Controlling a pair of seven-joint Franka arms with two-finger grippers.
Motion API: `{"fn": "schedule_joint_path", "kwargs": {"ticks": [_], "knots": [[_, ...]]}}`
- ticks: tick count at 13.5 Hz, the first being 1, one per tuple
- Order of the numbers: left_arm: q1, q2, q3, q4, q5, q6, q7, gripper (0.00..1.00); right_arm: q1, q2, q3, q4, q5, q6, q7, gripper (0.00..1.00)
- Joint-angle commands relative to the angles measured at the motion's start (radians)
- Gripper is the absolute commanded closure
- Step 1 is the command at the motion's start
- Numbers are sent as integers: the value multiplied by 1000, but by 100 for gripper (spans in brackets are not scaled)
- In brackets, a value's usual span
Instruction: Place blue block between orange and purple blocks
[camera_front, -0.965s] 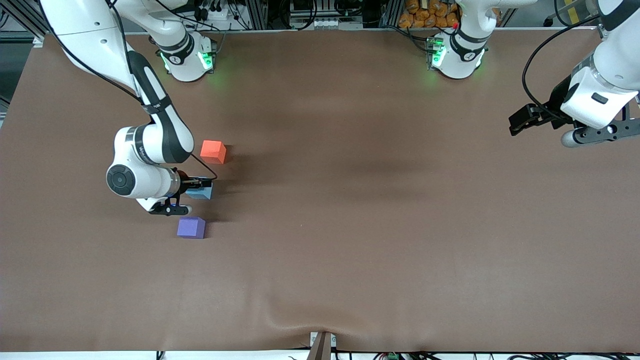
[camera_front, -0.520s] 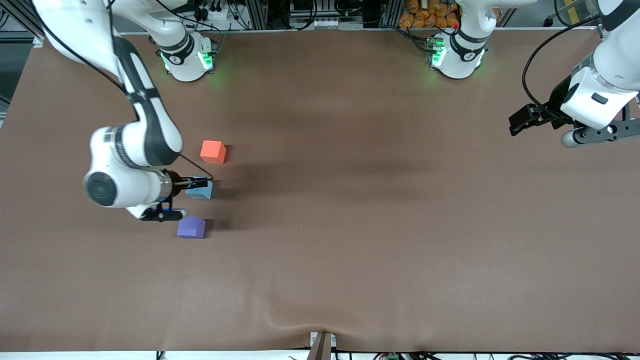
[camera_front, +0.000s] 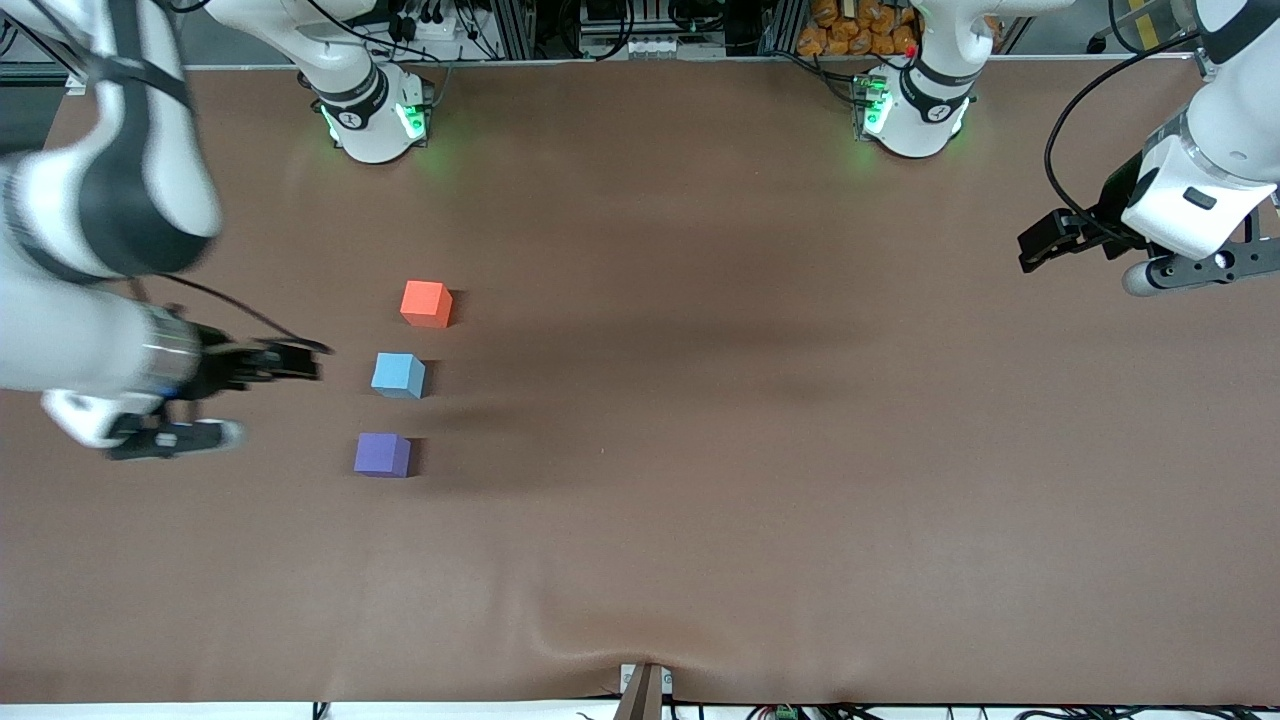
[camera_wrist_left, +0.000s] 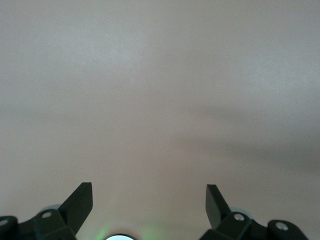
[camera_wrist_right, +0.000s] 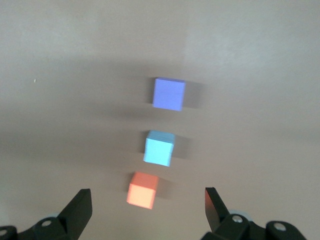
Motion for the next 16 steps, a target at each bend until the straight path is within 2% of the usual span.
{"fn": "schedule_joint_path", "kwargs": {"ticks": [1,3,5,6,9,12,13,16], "knots": [[3,-4,-1,0,-6,7,4,0,-55,5,-3,150,-23,-164,-28,0],[3,-4,-1,5,-6,7,4,0,-65,-56,-29,163,-32,-269,83,0],[3,-4,-1,6,-6,6,4,0,-55,-155,-34,144,-123,-301,111,0],[3,-4,0,8,-6,6,4,0,-37,-195,-30,99,-159,-283,121,0],[2,-4,0,8,-6,1,4,0,-47,-336,-37,-117,-153,-95,174,0],[0,-2,0,23,-6,1,2,0,-36,-455,-30,-305,-152,-7,257,0],[0,-4,0,23,-6,1,1,0,-39,-481,-27,-333,-152,1,257,0],[2,-4,0,37,-6,-6,2,0,-56,-506,34,-339,-152,-5,257,0]]}}
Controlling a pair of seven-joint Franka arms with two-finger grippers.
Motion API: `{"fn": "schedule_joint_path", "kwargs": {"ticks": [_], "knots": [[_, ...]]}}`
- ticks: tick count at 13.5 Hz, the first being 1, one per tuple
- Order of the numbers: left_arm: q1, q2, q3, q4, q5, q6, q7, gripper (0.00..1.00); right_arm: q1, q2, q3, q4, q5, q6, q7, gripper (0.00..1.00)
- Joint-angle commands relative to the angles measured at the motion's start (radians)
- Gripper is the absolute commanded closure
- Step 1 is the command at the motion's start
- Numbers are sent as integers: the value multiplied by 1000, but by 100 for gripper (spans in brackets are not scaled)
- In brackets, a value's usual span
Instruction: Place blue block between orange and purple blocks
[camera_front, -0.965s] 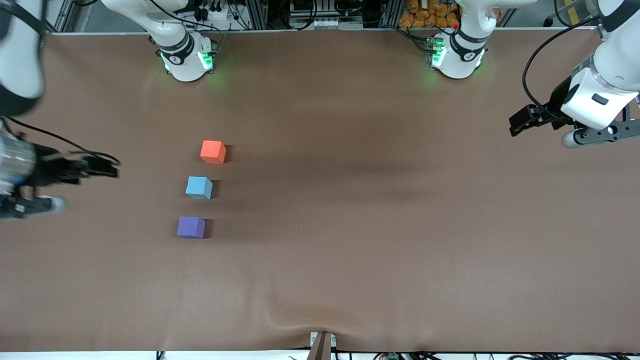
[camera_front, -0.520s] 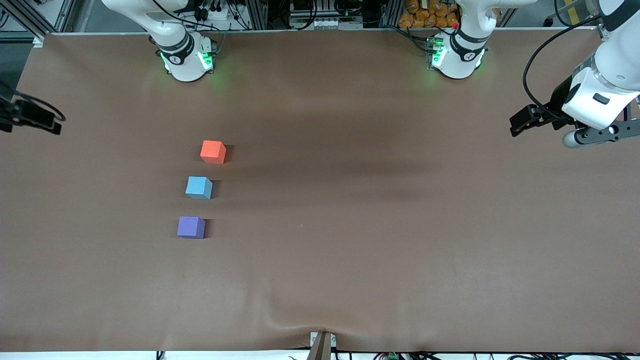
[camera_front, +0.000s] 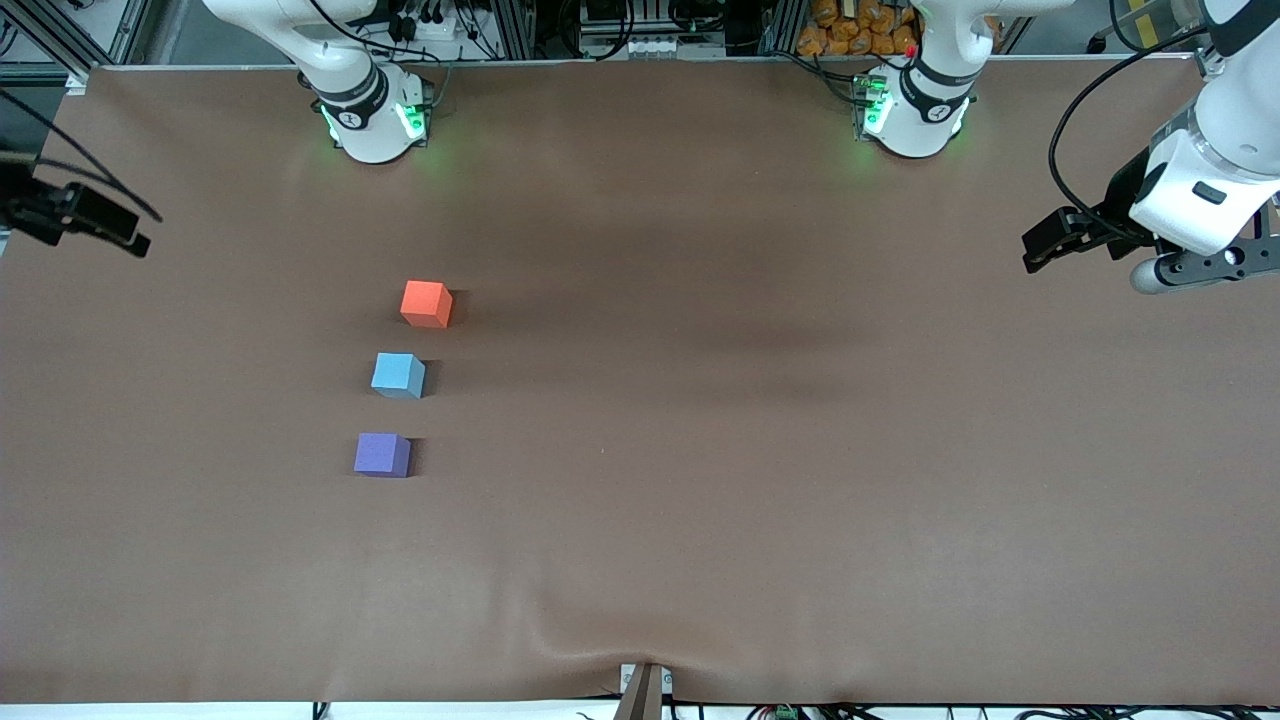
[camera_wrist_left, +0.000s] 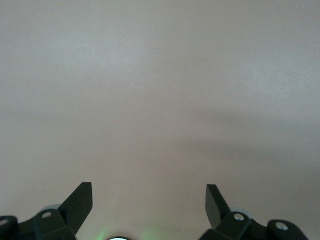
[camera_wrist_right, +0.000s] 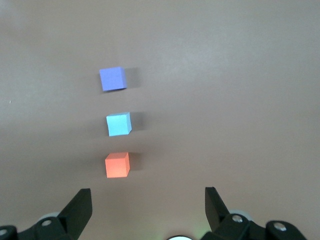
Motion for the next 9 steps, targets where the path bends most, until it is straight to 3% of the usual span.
{"fn": "schedule_joint_path", "kwargs": {"ticks": [1,5,9], "knots": [[-2,-4,0,23,-6,-27,1,0,-15,-72,41,-75,-26,28,25,0],[3,-15,1,89,-7,-116,2,0,-22,-23,38,17,-39,14,21,0],[3,-19,3,94,-7,-133,4,0,-22,-16,36,21,-27,9,24,0]]}}
